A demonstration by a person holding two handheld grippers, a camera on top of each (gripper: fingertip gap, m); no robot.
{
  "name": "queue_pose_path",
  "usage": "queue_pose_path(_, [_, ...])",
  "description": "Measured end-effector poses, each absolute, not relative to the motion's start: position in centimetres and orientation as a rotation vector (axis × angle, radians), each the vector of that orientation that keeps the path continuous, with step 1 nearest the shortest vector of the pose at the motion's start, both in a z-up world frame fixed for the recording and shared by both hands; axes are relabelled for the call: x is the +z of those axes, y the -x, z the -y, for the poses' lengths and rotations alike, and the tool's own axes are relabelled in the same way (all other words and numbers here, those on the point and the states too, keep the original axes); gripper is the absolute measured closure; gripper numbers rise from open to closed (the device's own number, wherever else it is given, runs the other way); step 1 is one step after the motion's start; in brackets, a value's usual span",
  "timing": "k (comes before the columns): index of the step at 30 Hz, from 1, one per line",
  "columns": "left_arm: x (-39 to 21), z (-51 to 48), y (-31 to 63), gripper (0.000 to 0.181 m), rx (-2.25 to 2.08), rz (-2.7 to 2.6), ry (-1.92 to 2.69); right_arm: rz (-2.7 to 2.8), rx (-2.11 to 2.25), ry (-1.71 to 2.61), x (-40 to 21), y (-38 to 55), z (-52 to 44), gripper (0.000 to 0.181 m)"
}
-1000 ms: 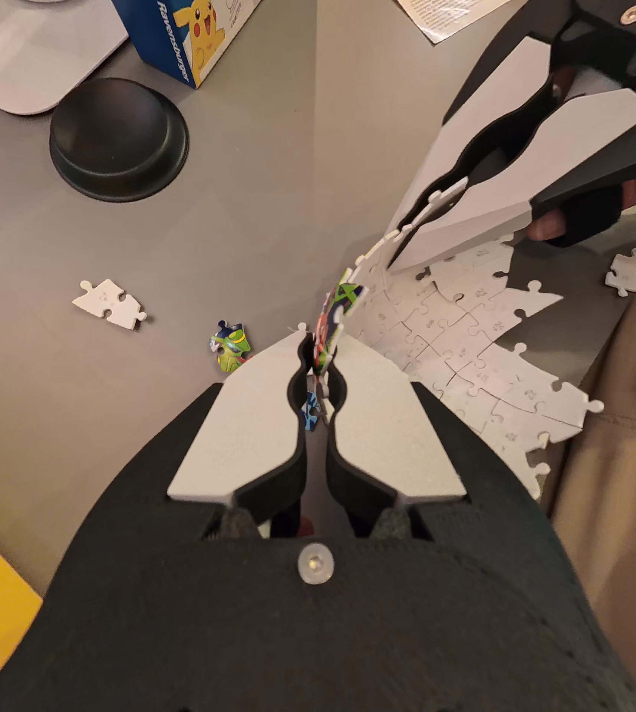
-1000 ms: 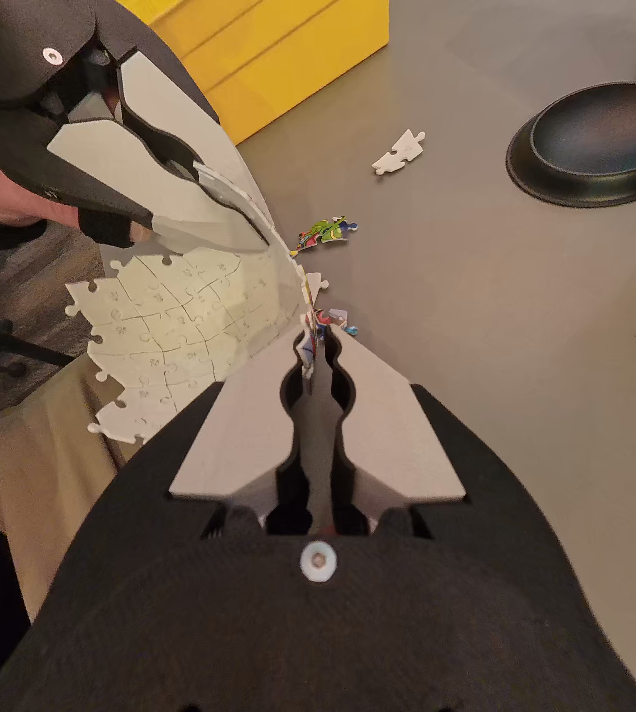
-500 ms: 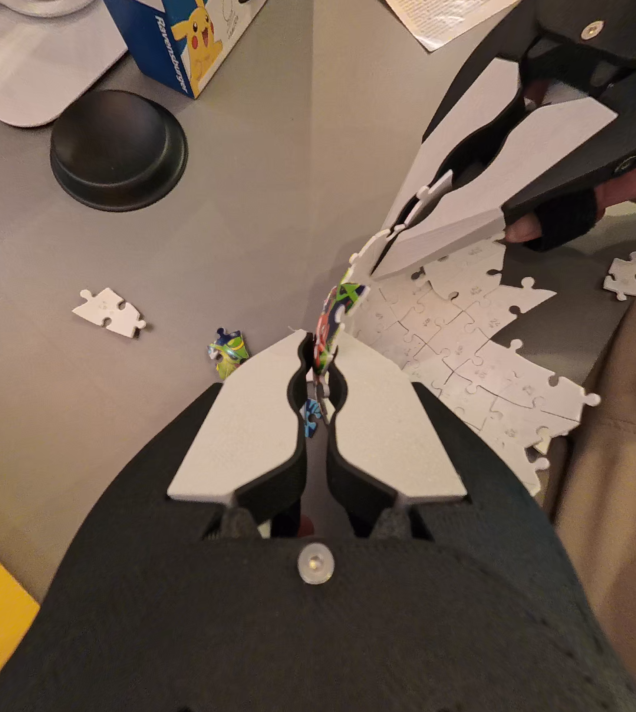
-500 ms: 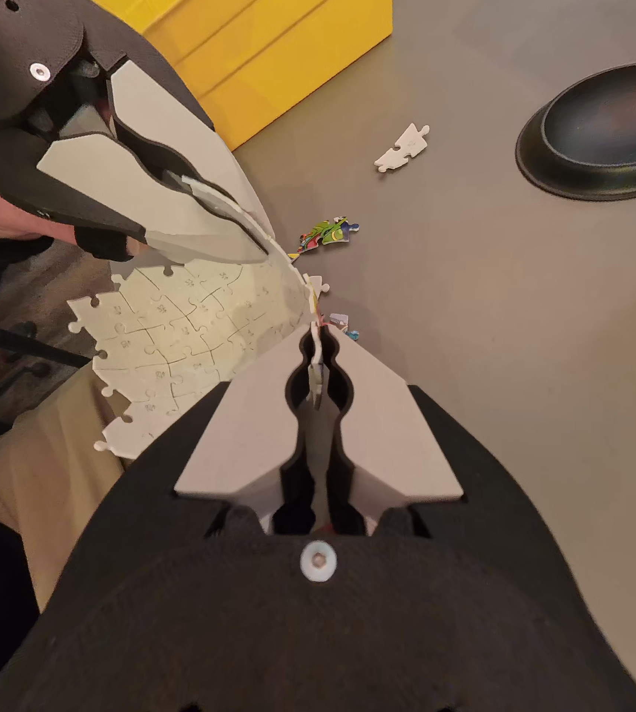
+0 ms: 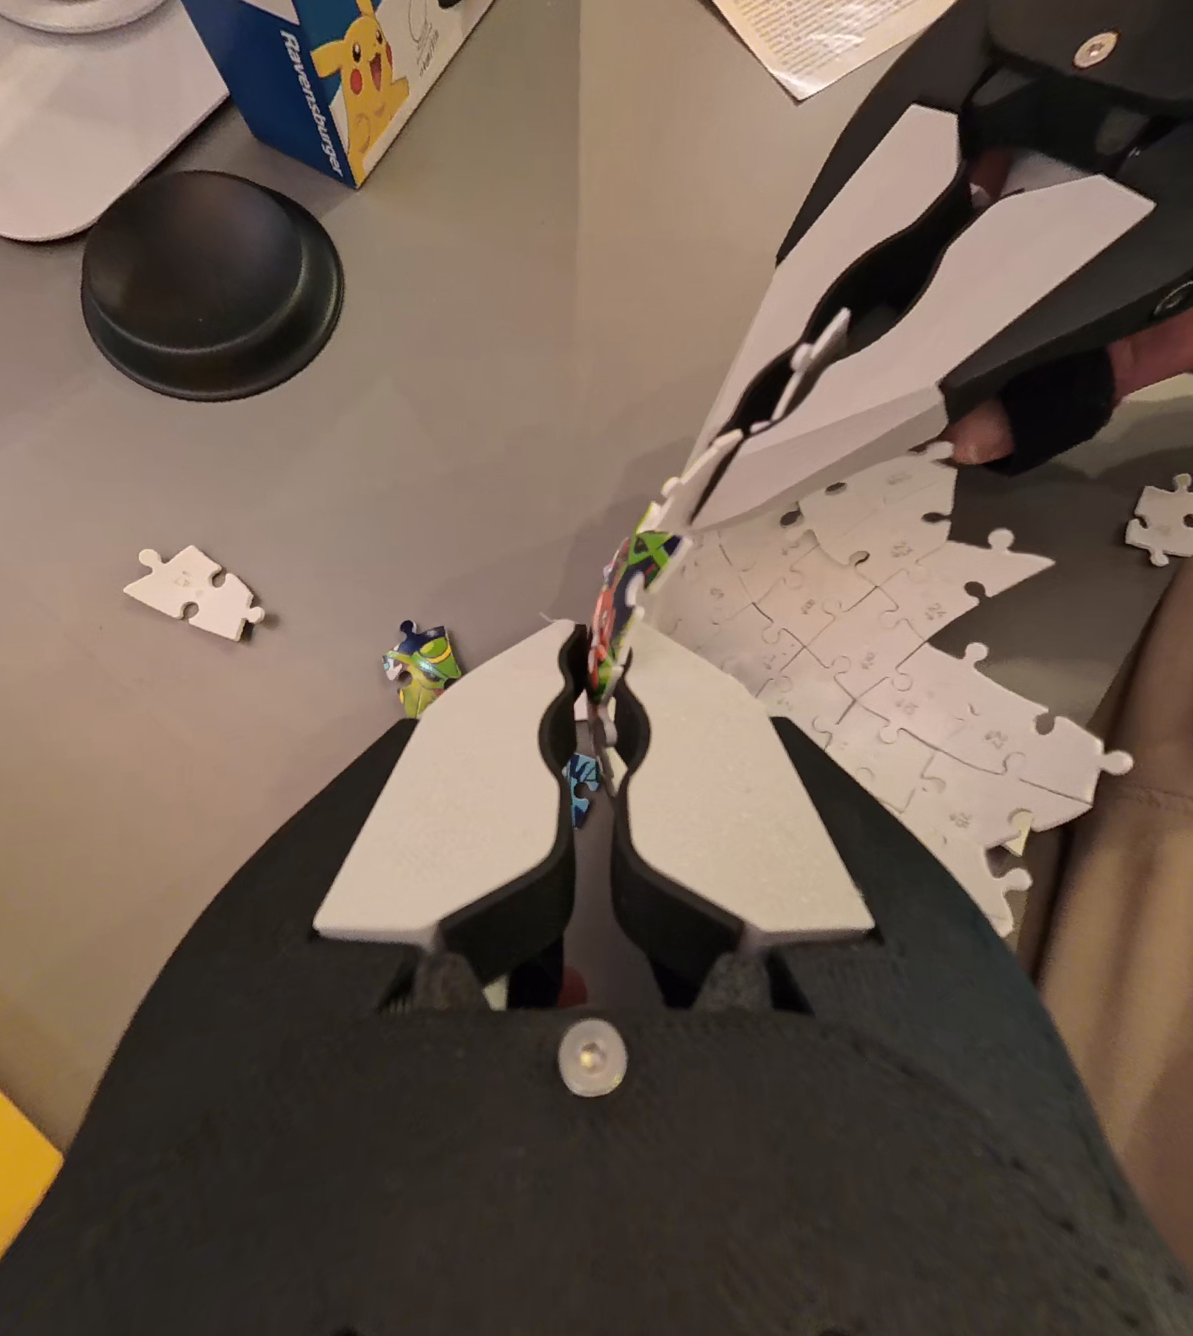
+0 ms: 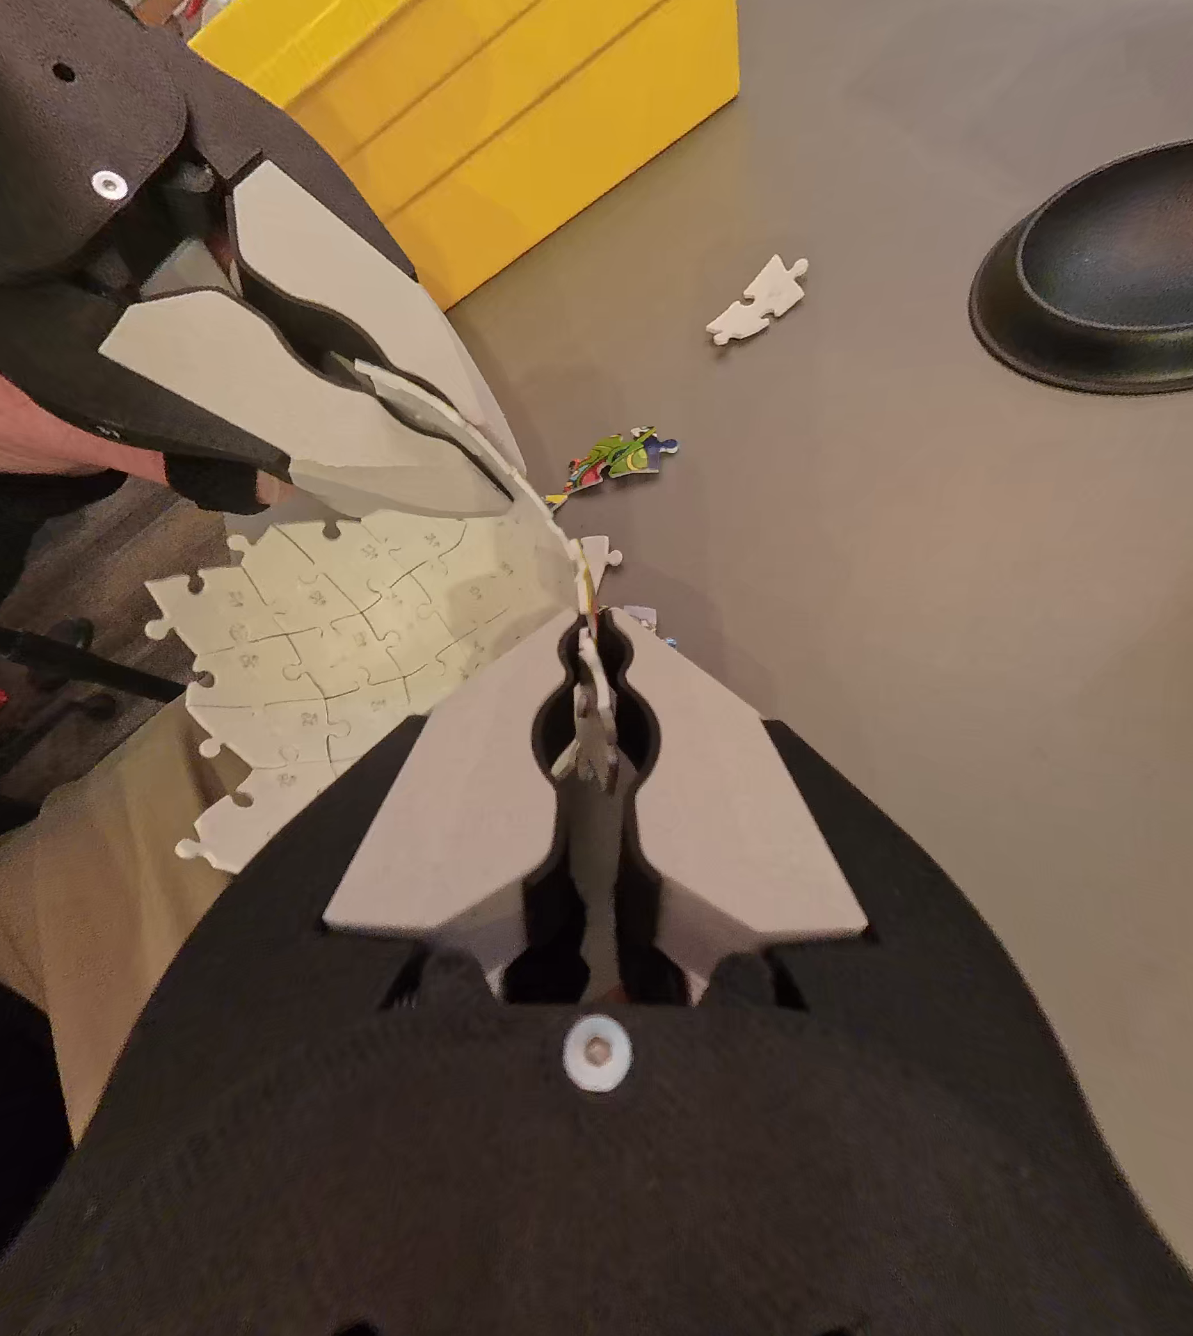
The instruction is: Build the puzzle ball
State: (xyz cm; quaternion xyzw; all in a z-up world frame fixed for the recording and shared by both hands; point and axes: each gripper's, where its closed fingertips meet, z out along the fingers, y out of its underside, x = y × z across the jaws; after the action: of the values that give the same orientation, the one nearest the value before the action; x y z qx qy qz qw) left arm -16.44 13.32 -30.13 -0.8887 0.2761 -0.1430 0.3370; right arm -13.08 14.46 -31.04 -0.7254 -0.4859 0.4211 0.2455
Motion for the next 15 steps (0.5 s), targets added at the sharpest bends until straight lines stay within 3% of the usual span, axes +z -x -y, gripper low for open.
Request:
queue_pose_path(5, [-30.10, -13.36, 16.40, 0.177, -0.370, -0.721, 2.312, 1.389, 1.142, 2.008, -31.27, 12.32, -14.40, 0.171])
queue_pose_path(9, [-30.12, -13.40, 16.25, 0.178, -0.365, -0.727, 2.313, 1.414, 1.165, 2.020, -31.53, 12.11, -14.16, 0.180])
queue_pose_path(15, [-30.05, -13.51, 16.21, 0.178, -0.360, -0.723, 2.310, 1.395, 1.137, 2.031, -31.62, 12.13, -14.45, 0.181])
